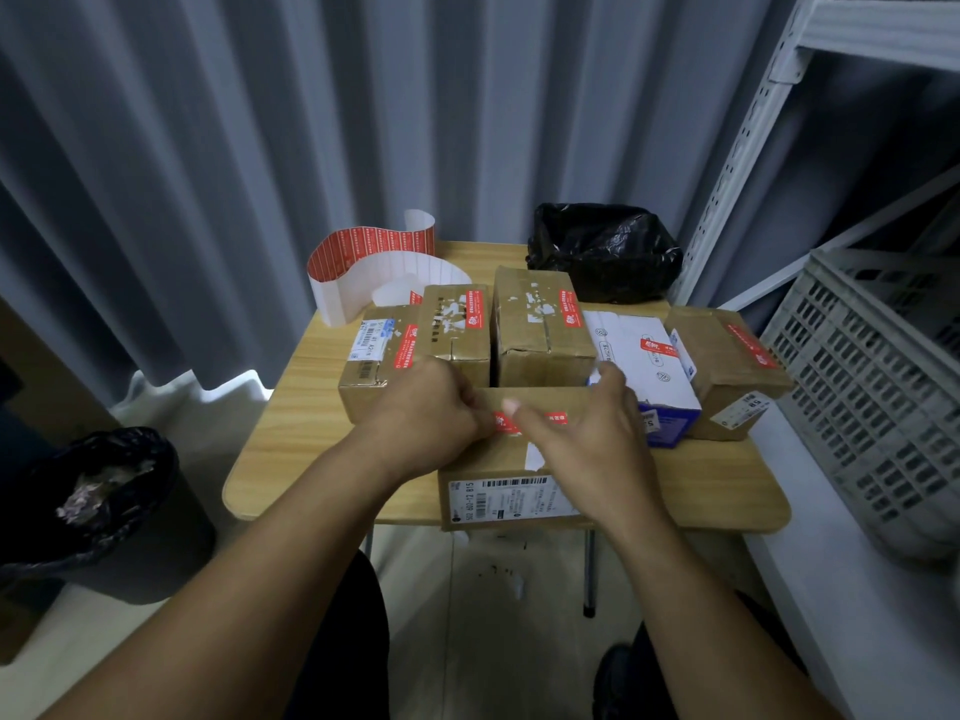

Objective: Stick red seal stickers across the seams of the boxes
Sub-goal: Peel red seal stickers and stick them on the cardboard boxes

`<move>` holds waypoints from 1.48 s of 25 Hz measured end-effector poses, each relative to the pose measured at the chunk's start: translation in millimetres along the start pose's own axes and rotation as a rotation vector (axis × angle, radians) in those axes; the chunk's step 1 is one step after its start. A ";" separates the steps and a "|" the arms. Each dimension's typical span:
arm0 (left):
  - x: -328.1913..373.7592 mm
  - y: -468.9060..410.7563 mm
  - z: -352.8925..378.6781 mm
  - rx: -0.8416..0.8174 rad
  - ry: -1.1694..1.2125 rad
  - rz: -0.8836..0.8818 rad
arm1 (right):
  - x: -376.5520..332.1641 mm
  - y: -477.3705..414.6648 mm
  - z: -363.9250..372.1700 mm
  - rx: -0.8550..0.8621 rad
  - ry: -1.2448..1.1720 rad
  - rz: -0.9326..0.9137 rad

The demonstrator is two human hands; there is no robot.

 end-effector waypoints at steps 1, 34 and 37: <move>0.2 0.7 0.1 -0.002 0.002 0.000 | -1.2 1.6 1.9 -0.008 0.040 -0.012; -6.7 3.2 -2.9 0.036 0.196 0.007 | -13.1 5.2 2.6 -0.015 0.276 -0.016; -13.1 -1.2 -1.8 0.031 0.275 -0.037 | -17.2 4.3 3.8 -0.031 0.348 -0.010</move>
Point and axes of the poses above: each hand's wrist, its own y-axis away from the middle knuckle, its own z-axis out of the palm, x = y × z, the point moved 7 cm from there along -y, towards the middle knuckle, and after that the axes turned 15 degrees about -z, right-handed, at the moved point
